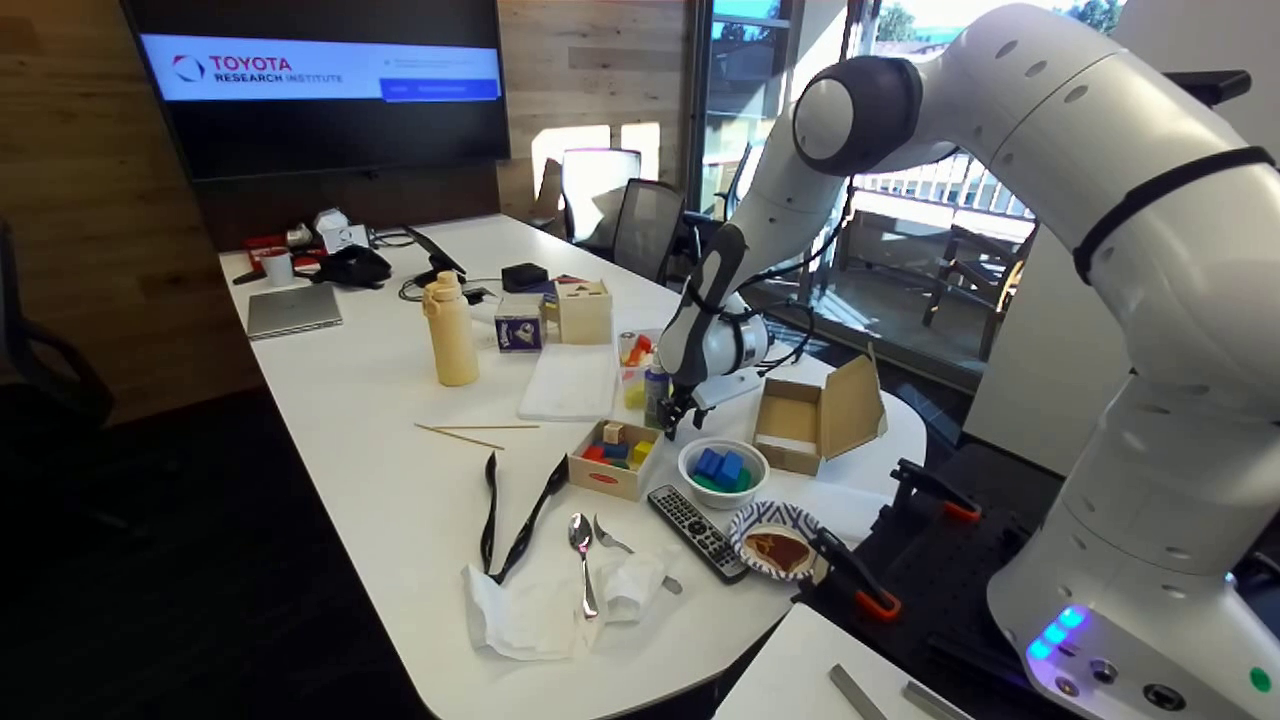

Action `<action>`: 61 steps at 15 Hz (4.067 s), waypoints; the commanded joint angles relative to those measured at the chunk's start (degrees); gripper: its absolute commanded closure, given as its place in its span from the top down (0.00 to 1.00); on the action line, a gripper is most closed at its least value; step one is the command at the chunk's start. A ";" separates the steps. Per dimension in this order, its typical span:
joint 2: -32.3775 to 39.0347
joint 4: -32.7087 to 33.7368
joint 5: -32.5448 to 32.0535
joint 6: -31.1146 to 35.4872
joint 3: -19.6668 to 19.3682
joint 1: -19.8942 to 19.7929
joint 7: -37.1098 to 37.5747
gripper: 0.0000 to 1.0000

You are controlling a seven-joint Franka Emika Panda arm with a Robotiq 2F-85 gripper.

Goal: Pick up the clear cap and put it on the blue bottle

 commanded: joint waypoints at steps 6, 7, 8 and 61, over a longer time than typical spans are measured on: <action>-2.28 -1.38 -2.14 -1.68 -0.76 2.13 1.96 0.03; -3.04 -1.98 -2.45 -2.11 -0.95 2.73 2.08 0.04; -4.42 -2.98 -2.91 -3.42 -1.06 3.28 1.97 0.06; -15.73 6.95 -6.19 -28.07 2.89 0.01 -2.94 0.06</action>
